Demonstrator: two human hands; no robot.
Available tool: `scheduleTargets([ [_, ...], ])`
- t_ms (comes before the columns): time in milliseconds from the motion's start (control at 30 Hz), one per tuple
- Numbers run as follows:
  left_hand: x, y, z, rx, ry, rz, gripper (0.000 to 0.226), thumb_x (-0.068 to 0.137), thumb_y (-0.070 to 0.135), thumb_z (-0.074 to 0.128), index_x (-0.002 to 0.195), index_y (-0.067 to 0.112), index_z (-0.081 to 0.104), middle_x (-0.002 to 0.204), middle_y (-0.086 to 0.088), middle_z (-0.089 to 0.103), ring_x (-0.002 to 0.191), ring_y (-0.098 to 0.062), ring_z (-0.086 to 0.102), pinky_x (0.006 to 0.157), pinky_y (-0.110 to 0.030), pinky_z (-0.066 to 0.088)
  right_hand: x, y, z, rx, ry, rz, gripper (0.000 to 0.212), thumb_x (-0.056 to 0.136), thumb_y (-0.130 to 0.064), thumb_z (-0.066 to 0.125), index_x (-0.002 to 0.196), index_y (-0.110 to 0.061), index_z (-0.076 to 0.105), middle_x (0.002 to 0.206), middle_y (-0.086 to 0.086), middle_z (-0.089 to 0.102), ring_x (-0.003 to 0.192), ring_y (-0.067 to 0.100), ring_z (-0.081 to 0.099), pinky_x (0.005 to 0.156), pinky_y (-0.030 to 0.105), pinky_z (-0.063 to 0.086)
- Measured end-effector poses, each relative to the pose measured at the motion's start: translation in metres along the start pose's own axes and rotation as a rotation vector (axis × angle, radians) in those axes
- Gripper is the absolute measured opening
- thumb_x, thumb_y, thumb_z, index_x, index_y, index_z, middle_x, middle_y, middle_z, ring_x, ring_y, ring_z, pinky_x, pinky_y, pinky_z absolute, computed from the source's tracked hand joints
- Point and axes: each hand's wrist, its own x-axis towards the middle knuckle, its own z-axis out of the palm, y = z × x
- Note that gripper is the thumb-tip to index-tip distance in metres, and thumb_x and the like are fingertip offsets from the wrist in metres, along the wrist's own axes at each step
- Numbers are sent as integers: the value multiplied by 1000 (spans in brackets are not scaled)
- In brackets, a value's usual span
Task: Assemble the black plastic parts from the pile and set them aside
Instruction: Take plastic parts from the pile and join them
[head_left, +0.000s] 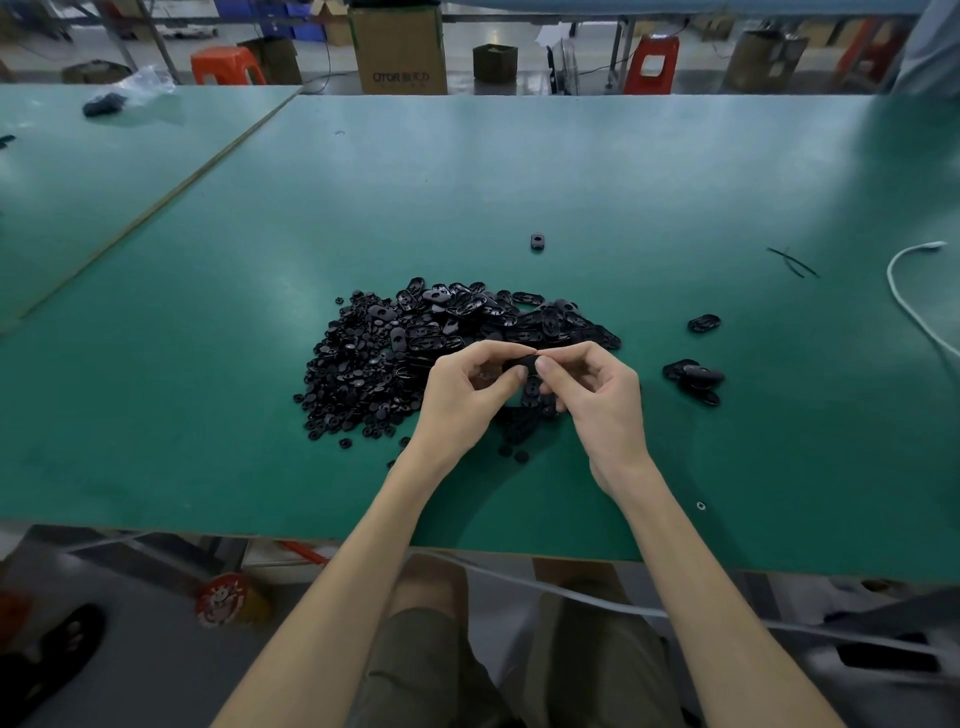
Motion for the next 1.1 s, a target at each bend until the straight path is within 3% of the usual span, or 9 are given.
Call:
scheduleTargets([
  [133,-1,2,0,-28,-11,-20,19,93,-2,69,107,9,77,96,-6,78,89,-29,73,81,-43,59,0,0,0,-15,-17,-2,16,92,-13,79,87,-28,77,79,2,76,73,12,69,64,22,53],
  [300,-1,2,0,-5,0,-37,18,92,-5,67,104,6,76,93,-9,77,86,-35,71,80,-52,58,1,2,0,-48,-44,-7,17,91,-13,80,86,-29,78,84,2,78,75,13,70,70,26,56],
  [467,-1,2,-1,-6,-6,-49,18,92,-5,68,103,7,76,93,-8,77,87,-33,73,83,-51,60,0,2,-1,-62,-50,-13,14,91,-13,80,87,-26,77,84,0,78,76,12,71,71,25,56],
  [633,-1,0,-2,-42,-7,-32,21,91,-2,74,110,7,78,99,-5,80,91,-20,77,88,-32,60,0,2,-1,-18,12,-13,8,91,-12,80,92,-19,76,81,1,77,74,12,71,65,21,54],
  [967,-1,1,-1,-3,4,-15,21,92,-2,73,109,8,79,97,-5,79,88,-26,76,86,-42,62,1,4,-1,-26,10,-5,8,91,-13,80,91,-21,77,81,1,77,74,13,70,66,23,54],
  [1100,0,0,-1,27,21,-5,20,92,2,74,109,10,79,98,-1,79,90,-19,76,86,-38,62,0,4,0,-25,13,2,7,92,-13,78,93,-20,76,81,2,77,74,14,70,66,26,56],
])
